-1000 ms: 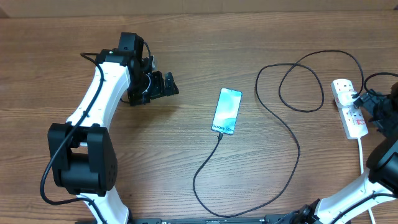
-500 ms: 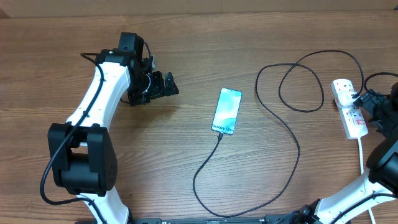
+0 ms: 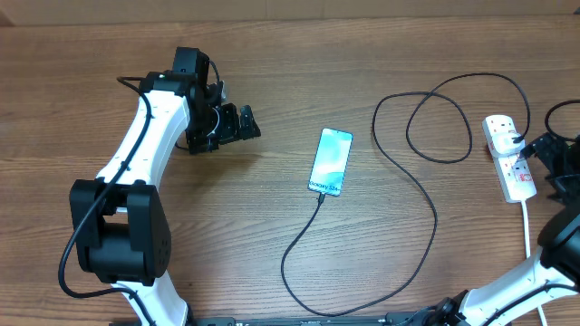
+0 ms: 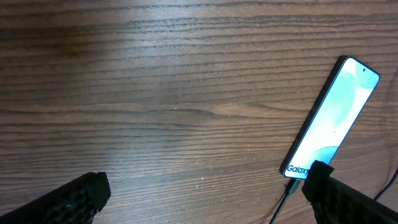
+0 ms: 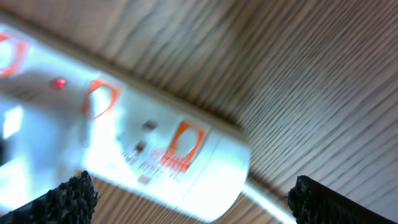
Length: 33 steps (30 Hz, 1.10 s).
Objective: Plug charger to phone and switch on socket
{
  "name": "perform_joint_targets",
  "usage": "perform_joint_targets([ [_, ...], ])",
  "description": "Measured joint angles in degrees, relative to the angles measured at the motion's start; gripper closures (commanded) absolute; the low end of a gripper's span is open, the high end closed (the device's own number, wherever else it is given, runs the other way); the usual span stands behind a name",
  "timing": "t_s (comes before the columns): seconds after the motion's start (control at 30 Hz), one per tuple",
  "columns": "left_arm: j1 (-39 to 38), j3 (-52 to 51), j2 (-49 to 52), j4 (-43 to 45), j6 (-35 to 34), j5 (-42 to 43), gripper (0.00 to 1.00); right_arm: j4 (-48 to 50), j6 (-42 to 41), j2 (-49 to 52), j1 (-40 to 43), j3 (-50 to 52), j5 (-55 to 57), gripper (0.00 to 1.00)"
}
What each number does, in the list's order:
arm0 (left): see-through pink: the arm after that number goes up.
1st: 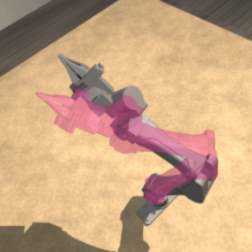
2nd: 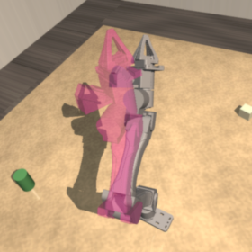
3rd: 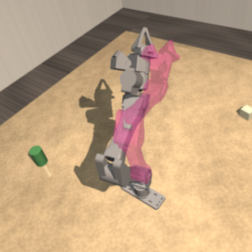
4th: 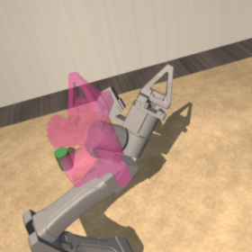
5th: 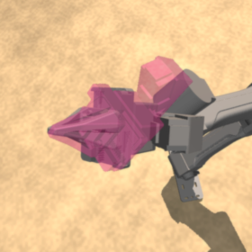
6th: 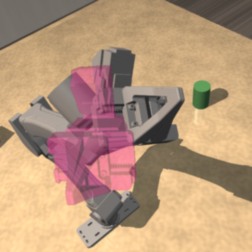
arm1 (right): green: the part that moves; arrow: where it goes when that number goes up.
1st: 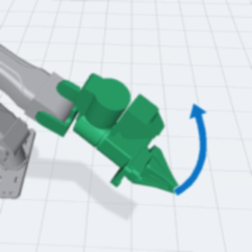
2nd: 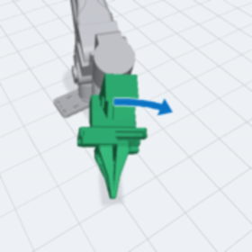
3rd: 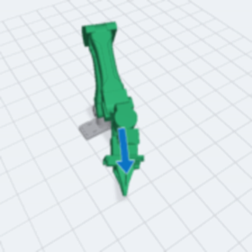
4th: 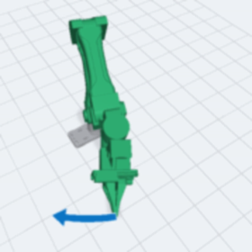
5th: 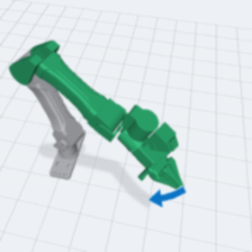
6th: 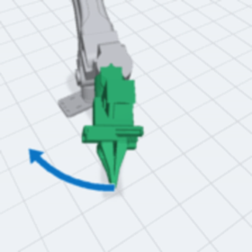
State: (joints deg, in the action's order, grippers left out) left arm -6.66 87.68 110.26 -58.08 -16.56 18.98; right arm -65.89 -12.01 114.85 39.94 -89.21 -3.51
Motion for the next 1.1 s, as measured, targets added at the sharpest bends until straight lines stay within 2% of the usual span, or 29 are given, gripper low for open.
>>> perform_joint_targets([
  [0.13,0.0,0.0,0.0,0.0,0.0,0.0,0.0,-2.6,0.0,-3.1,-1.8,0.0,-1.9,0.06],
  [0.17,0.0,0.0,0.0,0.0,0.0,0.0,0.0,-3.0,0.1,-3.8,-2.6,0.0,-2.2,0.0],
  [0.4,0.0,0.0,0.0,0.0,0.0,0.0,0.01,-4.2,0.0,-5.1,-8.2,-0.1,-2.7,0.0],
  [1.1,0.0,0.0,0.0,0.0,0.0,0.0,0.0,1.6,0.1,-5.1,-8.5,-0.2,-3.1,0.0],
])
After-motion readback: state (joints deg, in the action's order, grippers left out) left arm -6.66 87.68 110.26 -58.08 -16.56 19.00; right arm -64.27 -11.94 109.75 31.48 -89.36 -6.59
